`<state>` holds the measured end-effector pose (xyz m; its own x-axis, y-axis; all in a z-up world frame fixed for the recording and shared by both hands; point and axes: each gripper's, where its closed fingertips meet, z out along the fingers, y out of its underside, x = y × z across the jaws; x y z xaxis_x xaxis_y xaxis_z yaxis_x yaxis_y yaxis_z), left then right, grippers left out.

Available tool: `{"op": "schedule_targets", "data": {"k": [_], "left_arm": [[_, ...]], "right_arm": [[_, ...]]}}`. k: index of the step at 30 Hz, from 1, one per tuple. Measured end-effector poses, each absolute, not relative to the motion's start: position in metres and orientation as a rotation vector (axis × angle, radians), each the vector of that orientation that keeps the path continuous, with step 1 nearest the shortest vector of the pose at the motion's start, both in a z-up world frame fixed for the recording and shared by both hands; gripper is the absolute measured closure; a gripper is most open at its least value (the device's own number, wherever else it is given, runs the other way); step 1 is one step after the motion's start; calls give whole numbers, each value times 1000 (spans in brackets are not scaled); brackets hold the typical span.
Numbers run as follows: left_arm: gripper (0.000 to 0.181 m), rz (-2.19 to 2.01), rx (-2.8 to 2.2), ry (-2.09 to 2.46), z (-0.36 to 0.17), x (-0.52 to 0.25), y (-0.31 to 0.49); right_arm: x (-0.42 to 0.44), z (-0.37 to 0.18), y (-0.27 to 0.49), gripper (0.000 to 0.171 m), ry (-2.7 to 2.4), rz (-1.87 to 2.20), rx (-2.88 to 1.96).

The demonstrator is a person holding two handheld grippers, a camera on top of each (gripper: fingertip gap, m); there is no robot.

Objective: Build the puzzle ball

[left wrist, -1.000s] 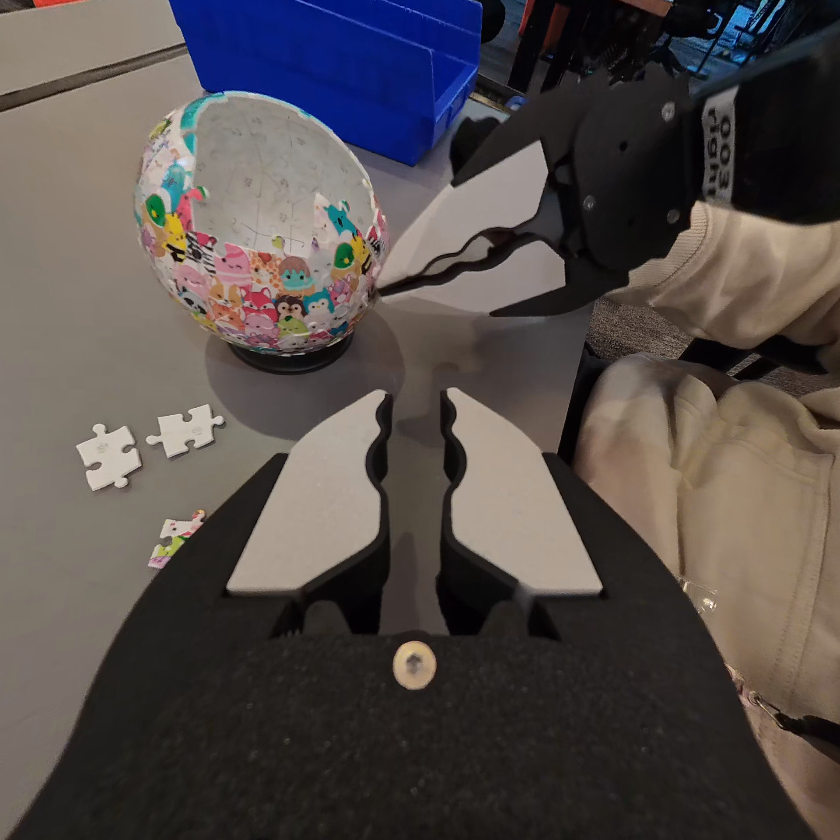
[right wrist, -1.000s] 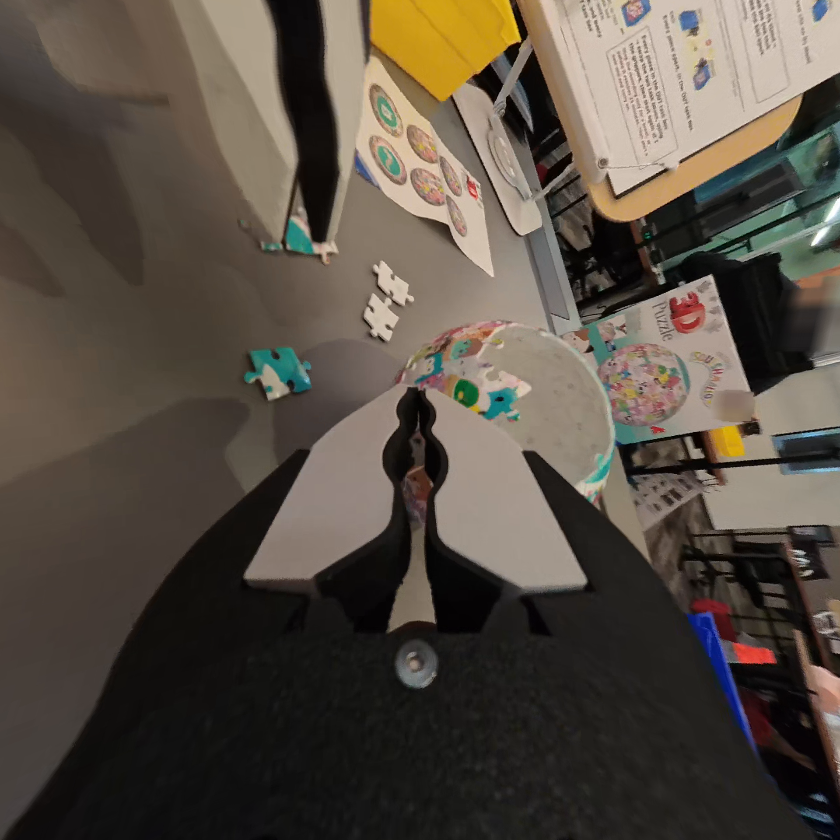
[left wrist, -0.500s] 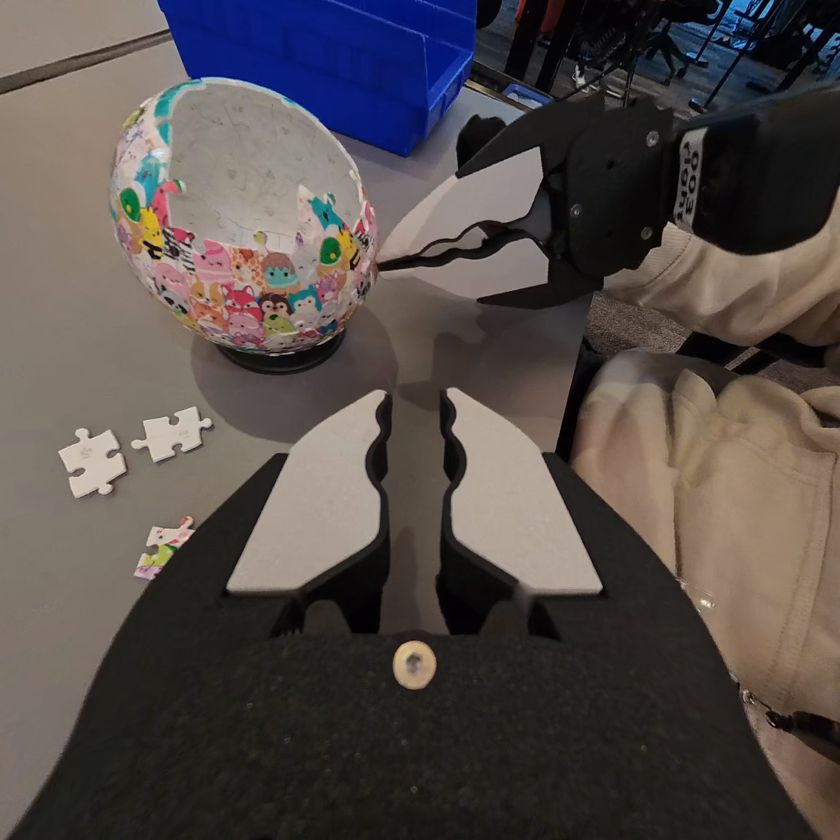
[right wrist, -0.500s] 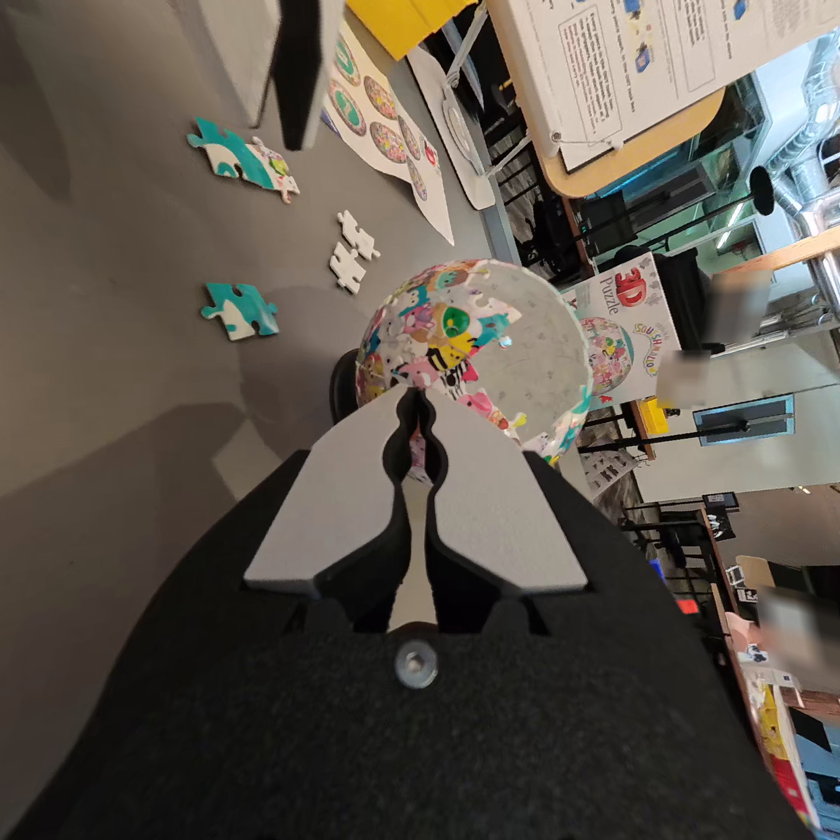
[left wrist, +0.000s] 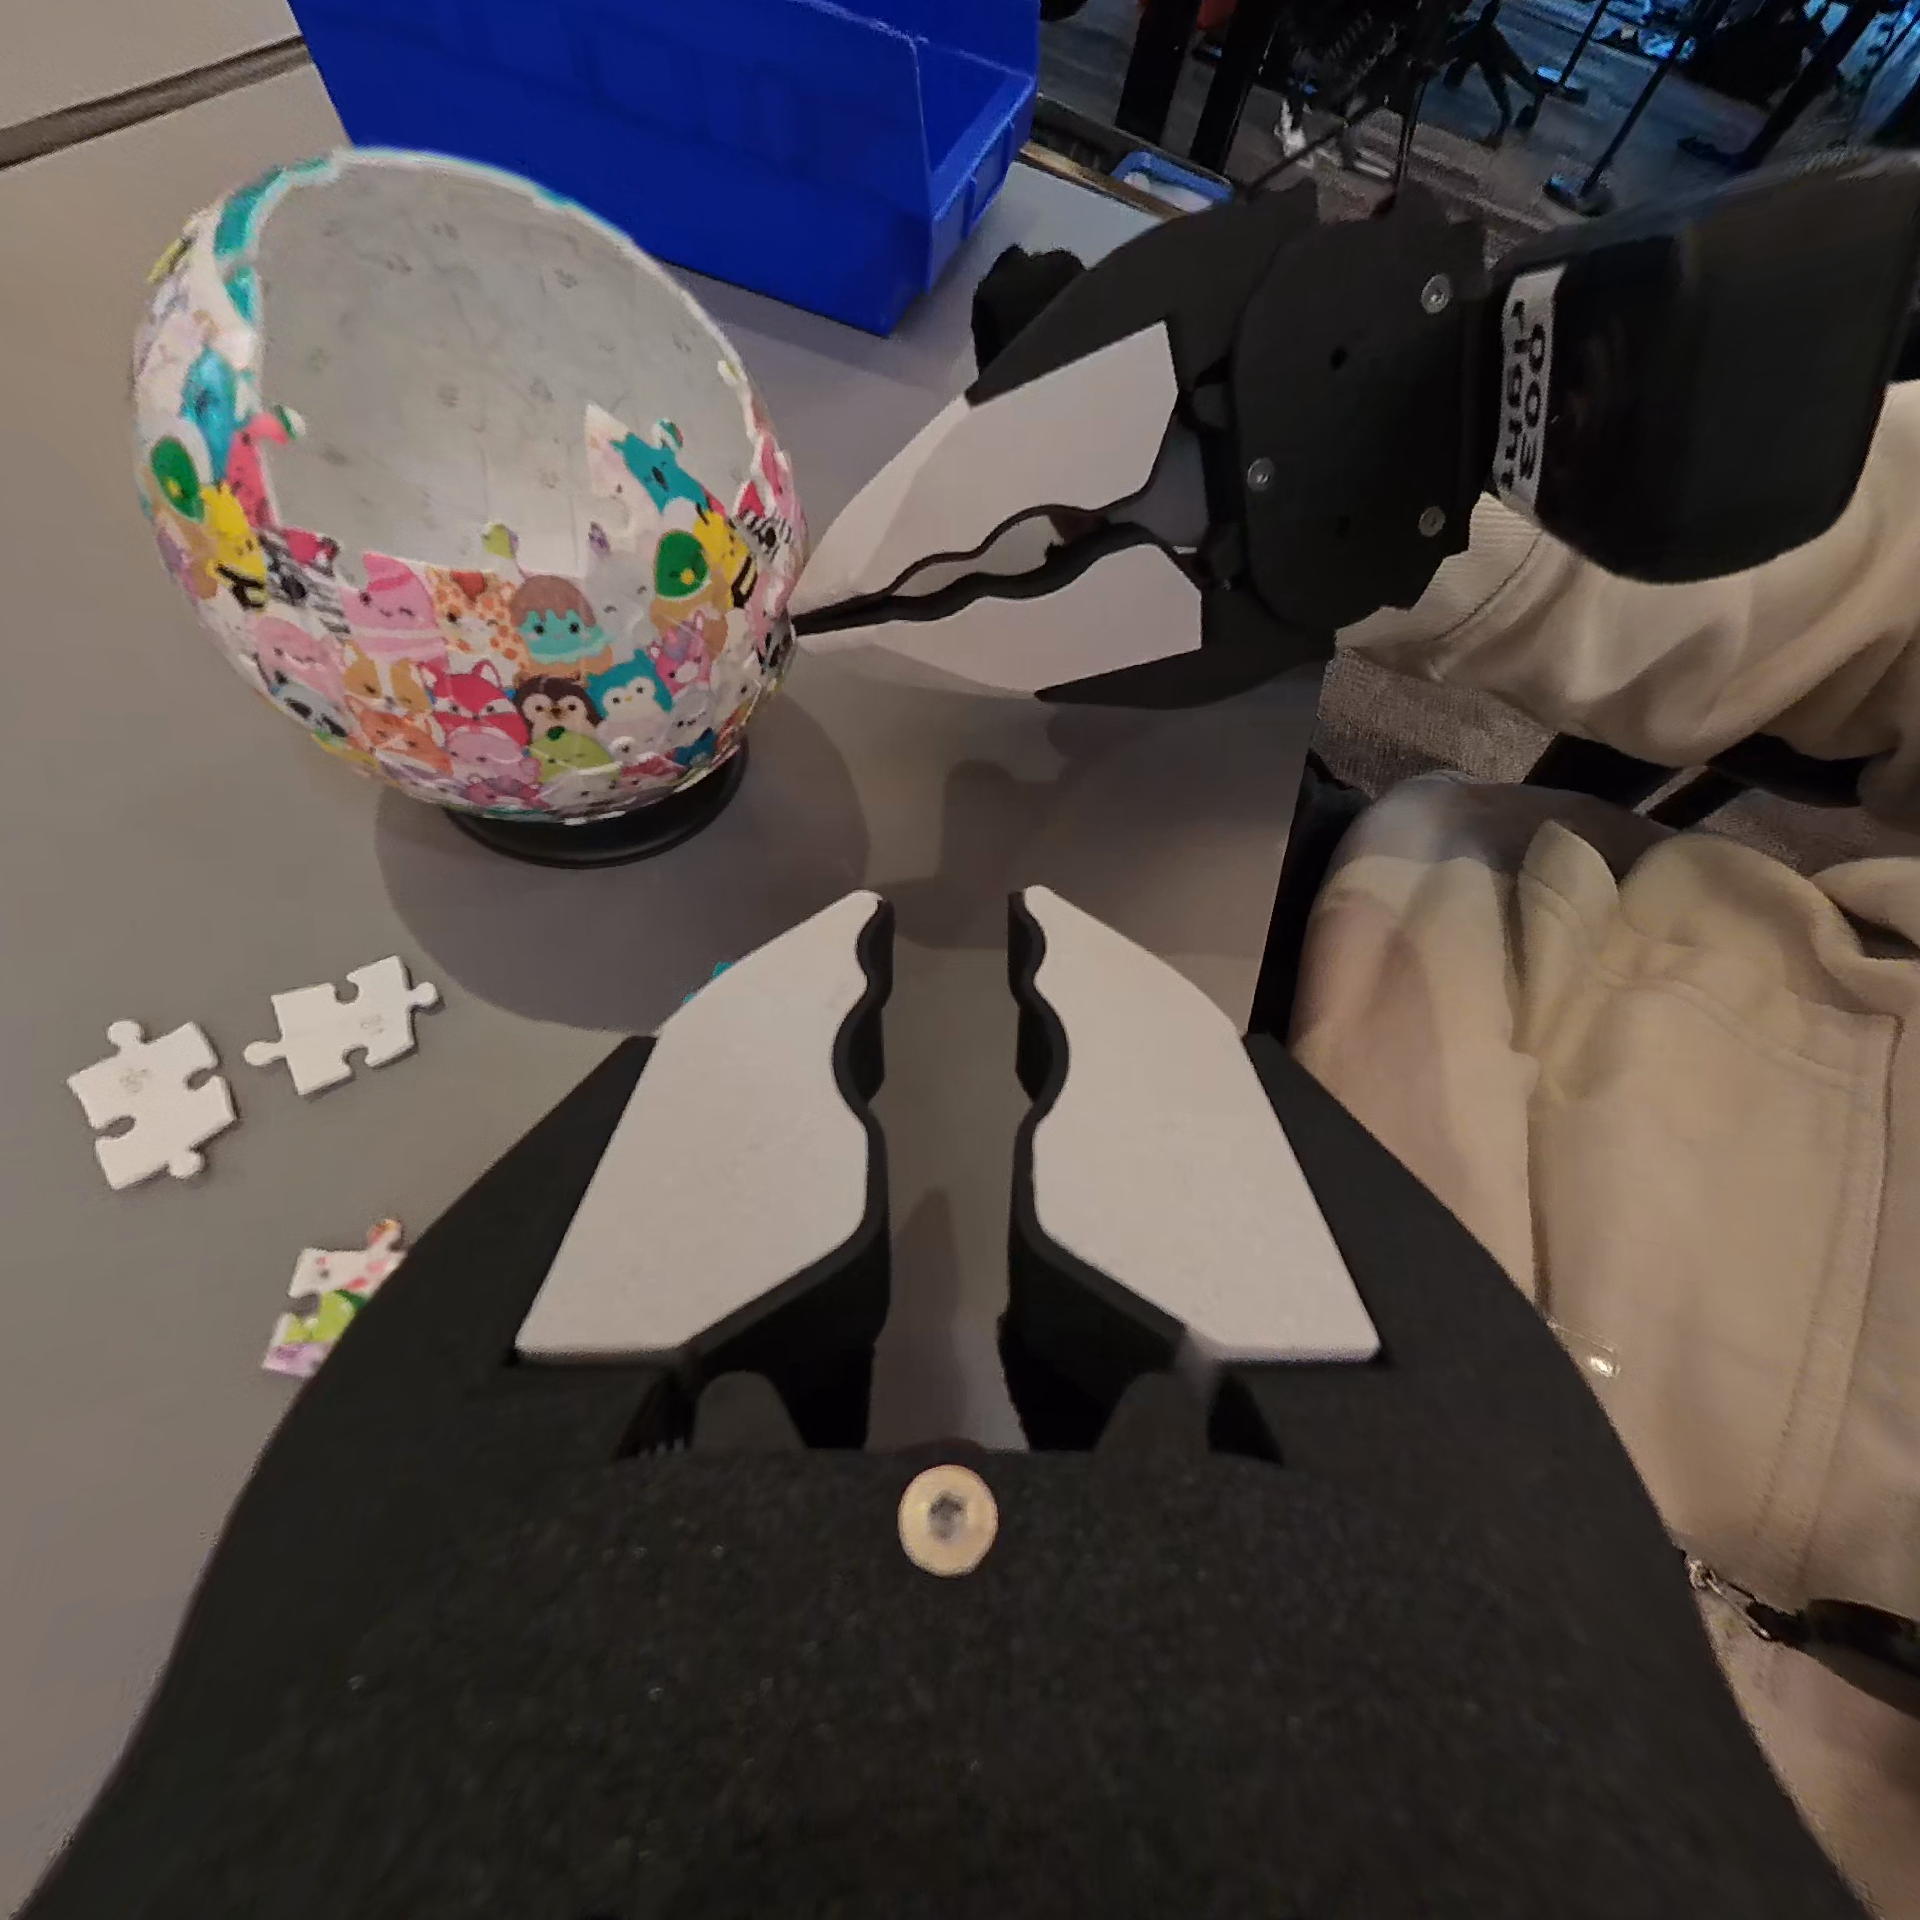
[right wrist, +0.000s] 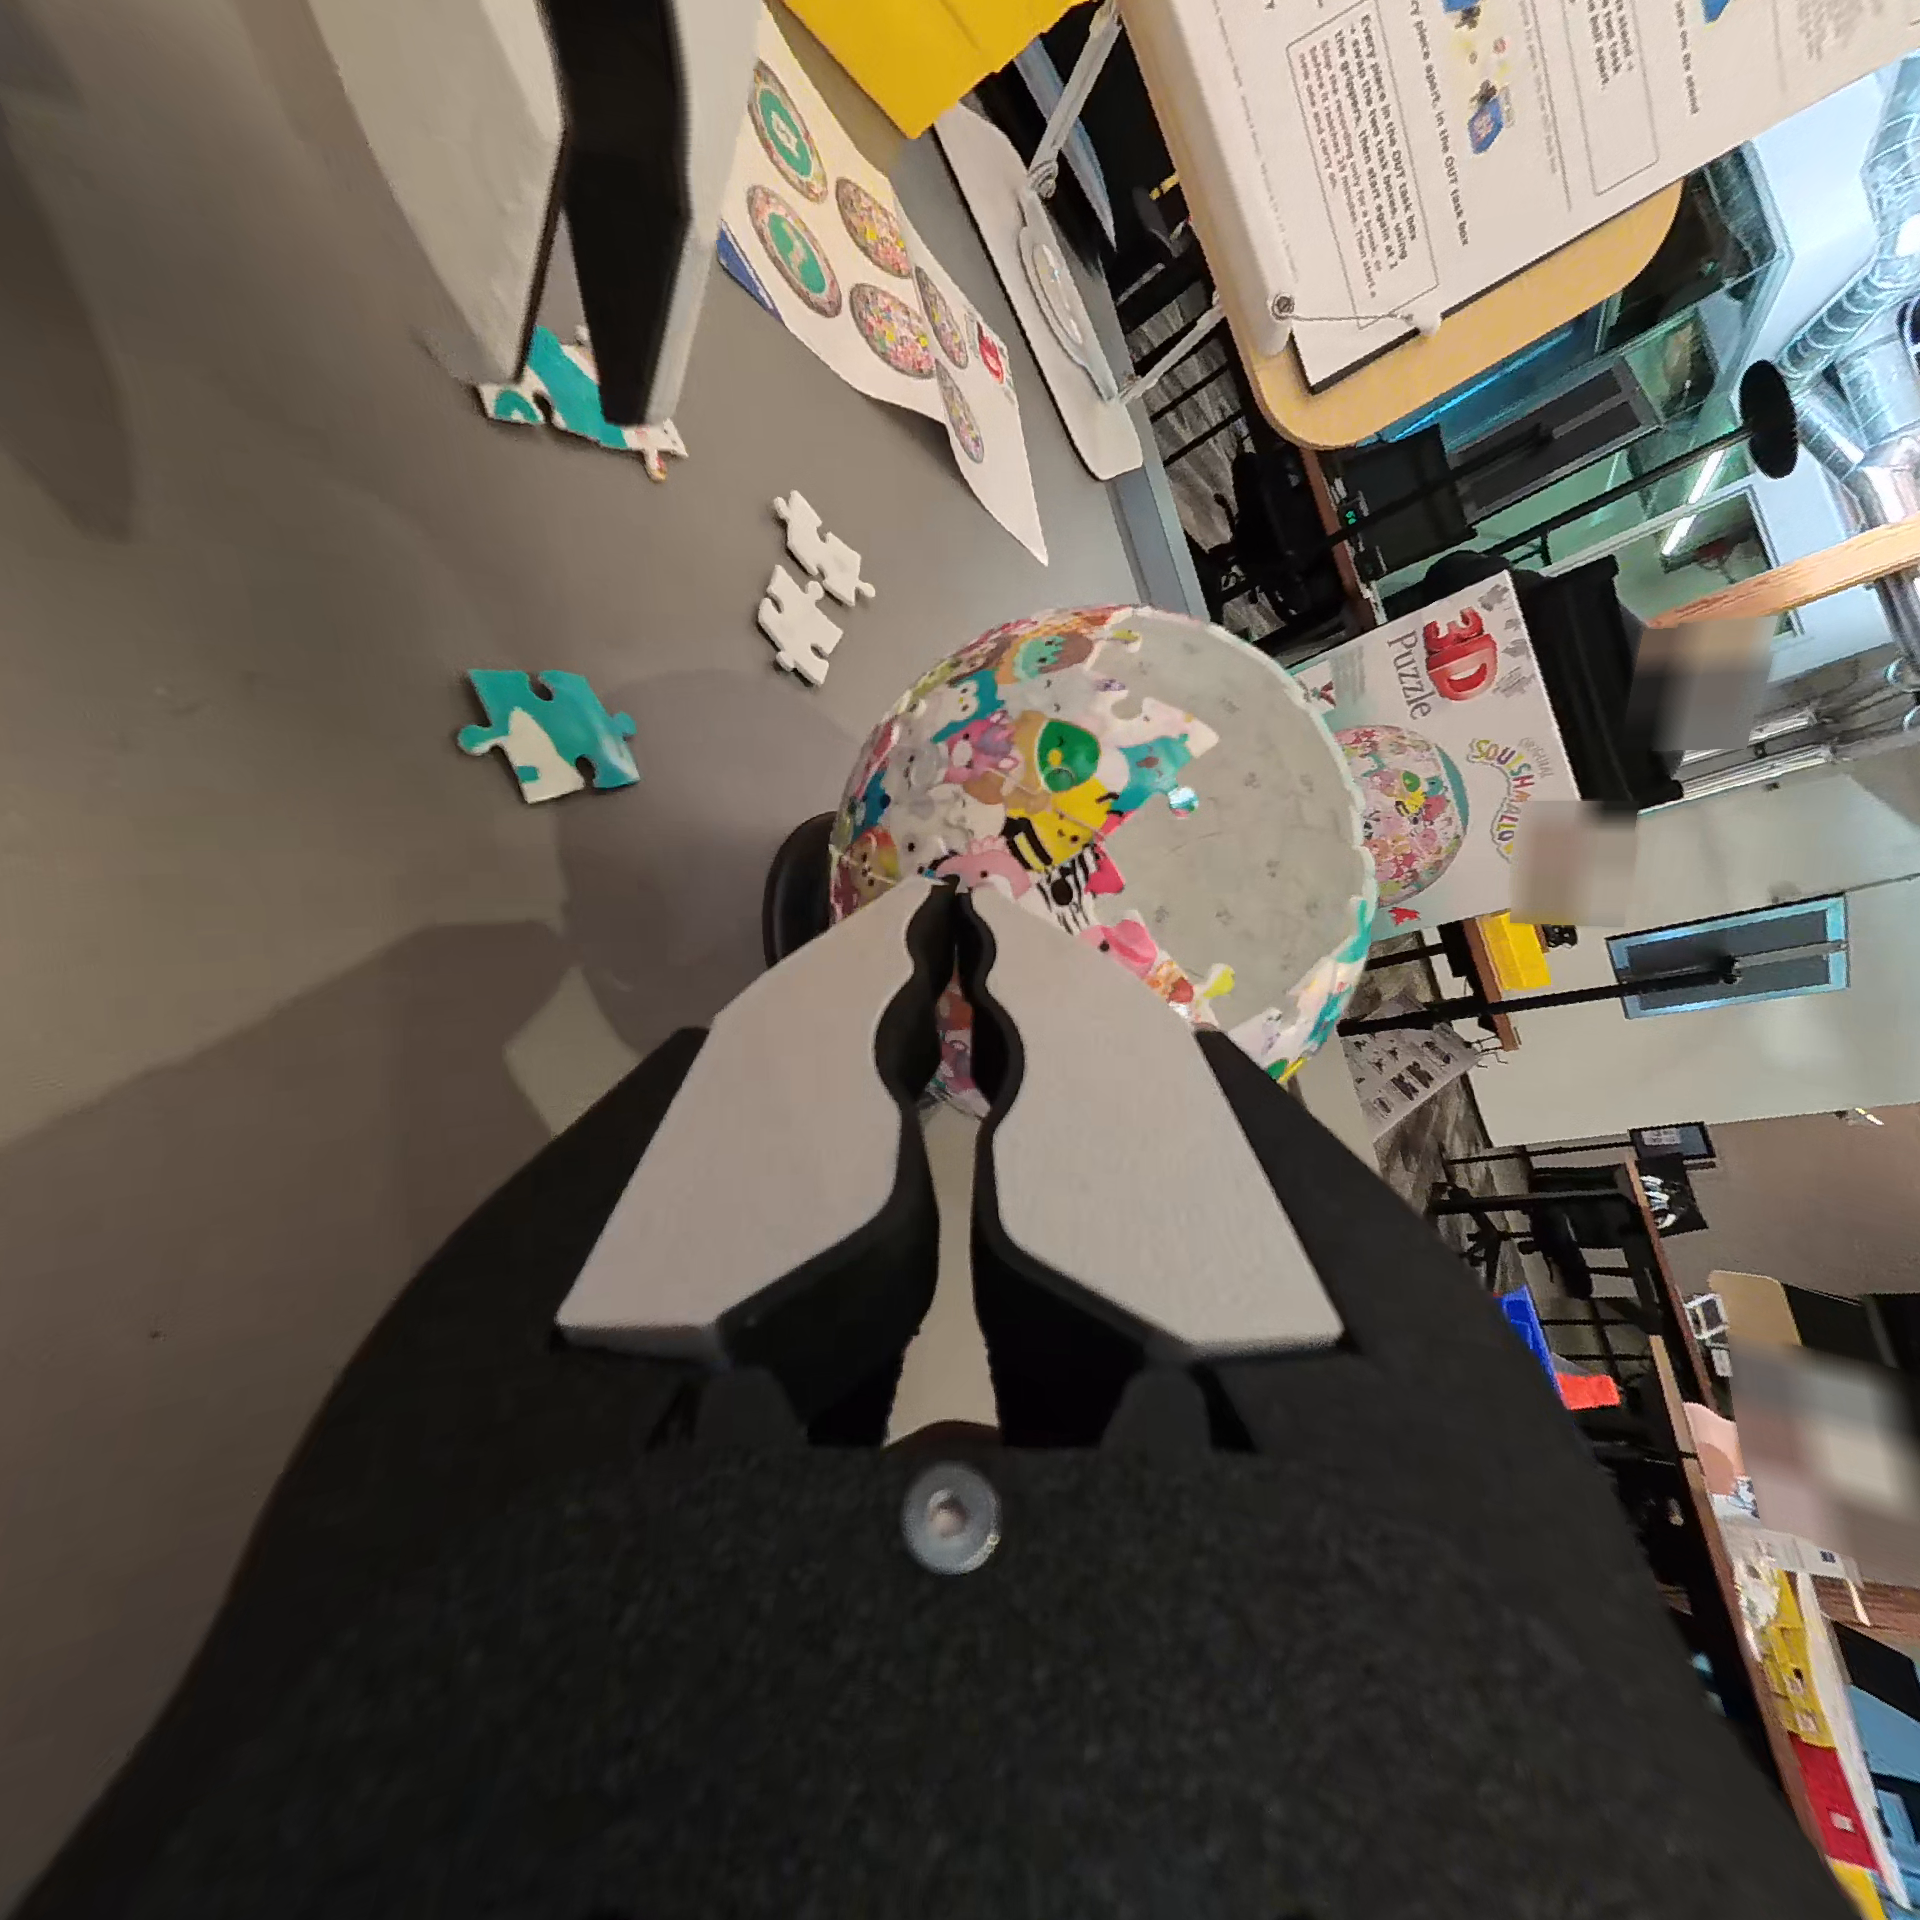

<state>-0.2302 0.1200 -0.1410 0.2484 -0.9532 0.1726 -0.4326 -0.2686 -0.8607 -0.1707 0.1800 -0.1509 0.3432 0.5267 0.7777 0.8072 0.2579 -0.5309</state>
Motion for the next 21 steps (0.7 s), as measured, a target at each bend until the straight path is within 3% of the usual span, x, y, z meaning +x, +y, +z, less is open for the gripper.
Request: {"op": "schedule_targets", "data": {"k": [7, 15, 21], "left_arm": [[158, -869, -1755, 1331, -124, -209, 137], [158, -864, -1794, 1339, -144, -213, 132], [158, -894, -1807, 1314, -146, -221, 134]], "right_arm": [[-168, -147, 181, 171, -1307, -345, -1375], [-168, -133, 177, 146, -1306, -320, -1379], [-167, -131, 189, 142, -1367, -373, -1350]]}}
